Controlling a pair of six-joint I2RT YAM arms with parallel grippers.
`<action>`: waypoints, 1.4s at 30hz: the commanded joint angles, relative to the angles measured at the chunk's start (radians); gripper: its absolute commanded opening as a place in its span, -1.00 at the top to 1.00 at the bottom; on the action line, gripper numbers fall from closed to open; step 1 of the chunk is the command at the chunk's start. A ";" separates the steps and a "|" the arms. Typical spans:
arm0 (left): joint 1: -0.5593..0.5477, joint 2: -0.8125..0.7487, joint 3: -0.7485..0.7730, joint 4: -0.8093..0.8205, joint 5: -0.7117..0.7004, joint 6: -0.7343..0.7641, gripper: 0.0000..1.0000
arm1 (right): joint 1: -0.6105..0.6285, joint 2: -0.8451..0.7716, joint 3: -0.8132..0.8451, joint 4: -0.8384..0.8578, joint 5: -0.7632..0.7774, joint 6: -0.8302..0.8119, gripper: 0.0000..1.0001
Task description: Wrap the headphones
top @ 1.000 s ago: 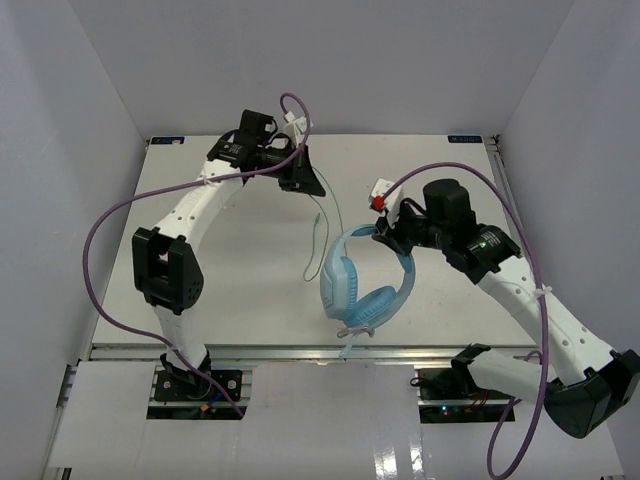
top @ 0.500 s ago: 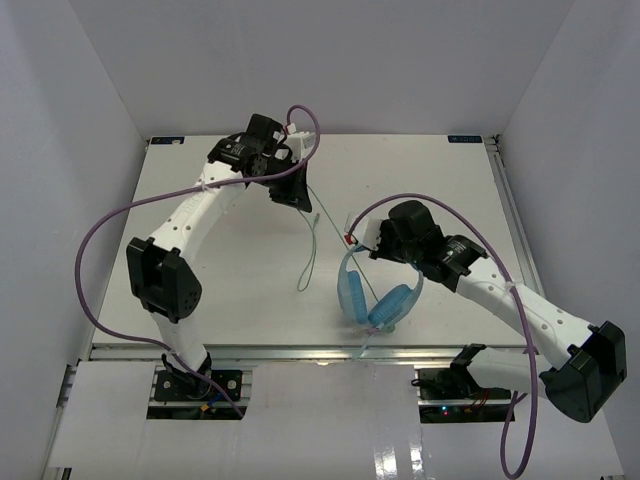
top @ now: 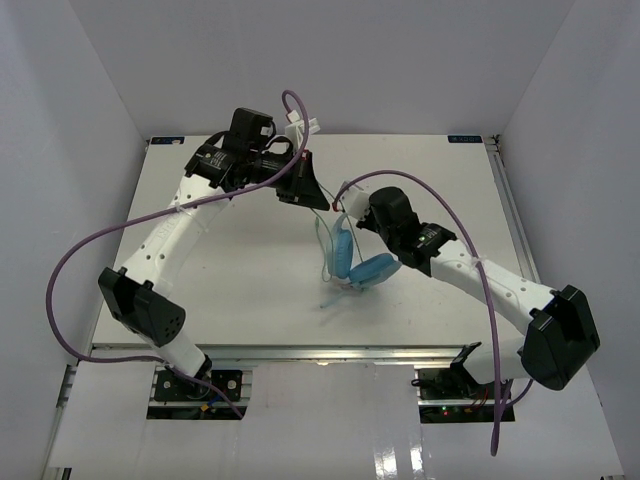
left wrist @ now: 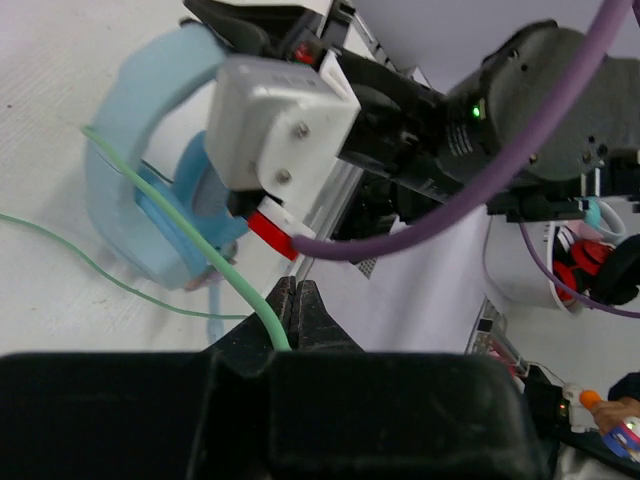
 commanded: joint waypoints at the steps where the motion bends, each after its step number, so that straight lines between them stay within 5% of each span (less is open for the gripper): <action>1: 0.000 -0.109 -0.053 0.071 0.130 -0.054 1.00 | -0.012 0.031 0.115 0.118 0.115 0.113 0.85; 12: -0.005 -0.132 -0.083 0.053 0.124 -0.046 1.00 | -0.027 0.113 0.189 0.168 0.107 0.110 0.85; 20: -0.008 -0.108 -0.026 -0.080 -0.145 0.060 1.00 | -0.039 0.014 0.083 0.185 -0.128 -0.169 0.85; 29: -0.051 -0.106 -0.042 -0.159 -0.306 0.116 1.00 | -0.039 0.070 0.086 0.295 -0.138 -0.341 0.85; 34: -0.056 -0.137 -0.064 -0.138 -0.224 0.092 1.00 | -0.039 0.128 0.131 0.397 -0.059 -0.284 0.85; 42: -0.056 -0.196 -0.157 -0.043 -0.053 -0.019 1.00 | -0.044 0.266 0.284 0.337 0.046 0.077 0.85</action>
